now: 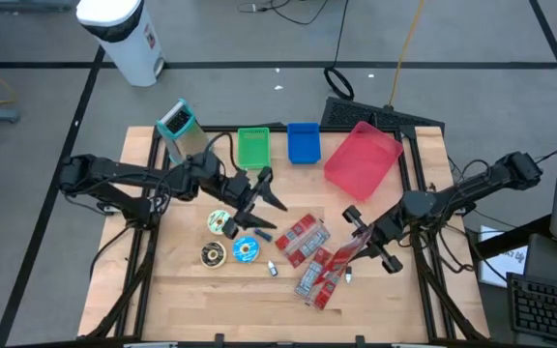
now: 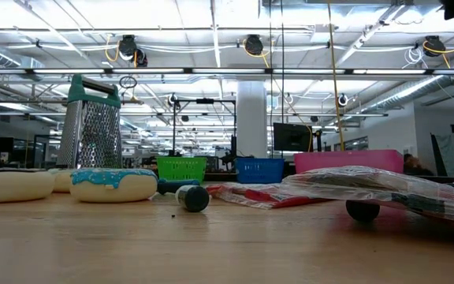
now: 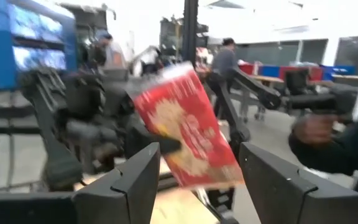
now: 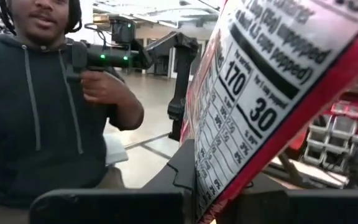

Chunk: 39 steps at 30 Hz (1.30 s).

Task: Pick & Place Food Item
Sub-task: Put the middle red popcorn bag into the pink bin

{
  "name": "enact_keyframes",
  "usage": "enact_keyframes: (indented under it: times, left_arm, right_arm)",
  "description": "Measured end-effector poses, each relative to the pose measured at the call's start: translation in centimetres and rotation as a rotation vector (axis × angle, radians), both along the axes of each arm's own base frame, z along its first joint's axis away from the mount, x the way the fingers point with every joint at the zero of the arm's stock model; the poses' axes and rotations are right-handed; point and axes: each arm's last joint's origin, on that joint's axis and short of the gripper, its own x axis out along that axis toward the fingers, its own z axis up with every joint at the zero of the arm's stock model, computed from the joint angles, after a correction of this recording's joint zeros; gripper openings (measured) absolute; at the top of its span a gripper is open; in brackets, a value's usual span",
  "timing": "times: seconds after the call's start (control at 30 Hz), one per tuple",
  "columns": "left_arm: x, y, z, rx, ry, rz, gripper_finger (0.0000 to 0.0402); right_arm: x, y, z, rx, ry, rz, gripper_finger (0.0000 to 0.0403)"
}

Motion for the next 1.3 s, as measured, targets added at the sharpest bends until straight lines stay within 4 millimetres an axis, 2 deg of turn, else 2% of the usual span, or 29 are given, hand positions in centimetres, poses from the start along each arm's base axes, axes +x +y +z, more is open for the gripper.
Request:
enact_keyframes:
  times: [0.3, 0.53, 0.67, 0.83, 1.0, 1.13, 1.3]
  left_arm:
    - [0.5, -0.9, -0.4, -0.026, -0.001, -0.028, 0.0199]
    - [3.4, -1.2, -0.2, -0.128, 0.184, -0.072, 0.0201]
    - [5.4, -1.3, 0.8, -0.130, 0.351, -0.061, 0.0226]
    - [7.1, -1.6, 1.8, -0.051, 0.499, -0.053, 0.0272]
    - [7.7, -1.9, 1.0, 0.046, 0.575, -0.059, 0.0304]
    - [7.7, -1.4, 0.6, 0.109, 0.585, 0.006, 0.0316]
    - [7.6, -0.3, 0.0, 0.222, 0.604, 0.127, 0.0312]
  right_arm:
    - [0.0, 0.1, 0.2, -0.008, -0.038, 0.042, 0.0010]
    - [0.8, -0.1, -0.6, -0.003, 0.022, 0.025, 0.0010]
    - [1.3, -0.5, -1.3, 0.013, 0.093, 0.004, 0.0011]
    - [1.9, -0.8, -2.4, 0.044, 0.219, -0.076, 0.0011]
    - [2.2, -0.8, -3.4, 0.056, 0.309, -0.140, 0.0011]
    - [2.3, -0.9, -3.7, 0.062, 0.354, -0.188, 0.0011]
    - [2.3, -1.2, -4.2, 0.058, 0.390, -0.293, 0.0011]
